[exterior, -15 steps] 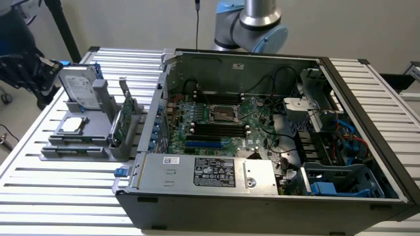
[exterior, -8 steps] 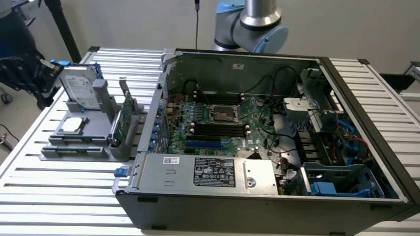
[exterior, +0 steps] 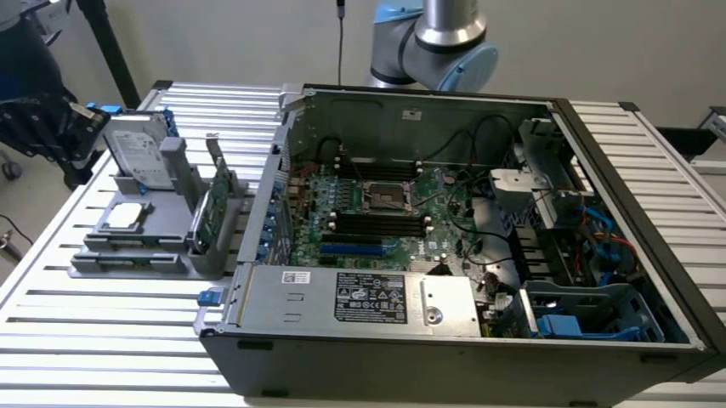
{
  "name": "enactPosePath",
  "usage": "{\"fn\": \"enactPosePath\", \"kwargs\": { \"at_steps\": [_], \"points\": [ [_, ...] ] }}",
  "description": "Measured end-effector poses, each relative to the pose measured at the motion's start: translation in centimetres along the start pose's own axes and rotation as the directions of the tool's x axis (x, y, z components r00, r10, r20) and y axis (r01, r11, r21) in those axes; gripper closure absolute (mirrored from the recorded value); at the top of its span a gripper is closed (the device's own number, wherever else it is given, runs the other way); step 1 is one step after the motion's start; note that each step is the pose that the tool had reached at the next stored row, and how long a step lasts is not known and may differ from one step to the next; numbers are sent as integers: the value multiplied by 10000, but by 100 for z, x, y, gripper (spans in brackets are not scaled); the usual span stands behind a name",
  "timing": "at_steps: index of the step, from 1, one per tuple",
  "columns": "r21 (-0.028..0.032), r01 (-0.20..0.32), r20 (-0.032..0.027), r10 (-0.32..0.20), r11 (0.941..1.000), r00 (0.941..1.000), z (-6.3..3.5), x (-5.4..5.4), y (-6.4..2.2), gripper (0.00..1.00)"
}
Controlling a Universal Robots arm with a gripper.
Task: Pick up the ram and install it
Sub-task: 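Pick up the ram and move it above insertion slot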
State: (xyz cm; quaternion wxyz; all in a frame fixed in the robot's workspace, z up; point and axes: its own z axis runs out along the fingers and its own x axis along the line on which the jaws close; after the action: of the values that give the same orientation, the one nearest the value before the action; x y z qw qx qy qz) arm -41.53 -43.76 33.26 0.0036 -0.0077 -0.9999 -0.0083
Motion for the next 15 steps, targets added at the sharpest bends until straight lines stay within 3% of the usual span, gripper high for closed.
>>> {"fn": "enactPosePath", "kwargs": {
  "at_steps": [7,11,15],
  "points": [
    [8,41,-2,-41,10000,10000,4,1,-2,89],
    [10,693,-11,-693,9976,9976,14,0,-3,89],
    [15,1413,-24,-1413,9900,9900,24,0,-3,89]
  ]
}}
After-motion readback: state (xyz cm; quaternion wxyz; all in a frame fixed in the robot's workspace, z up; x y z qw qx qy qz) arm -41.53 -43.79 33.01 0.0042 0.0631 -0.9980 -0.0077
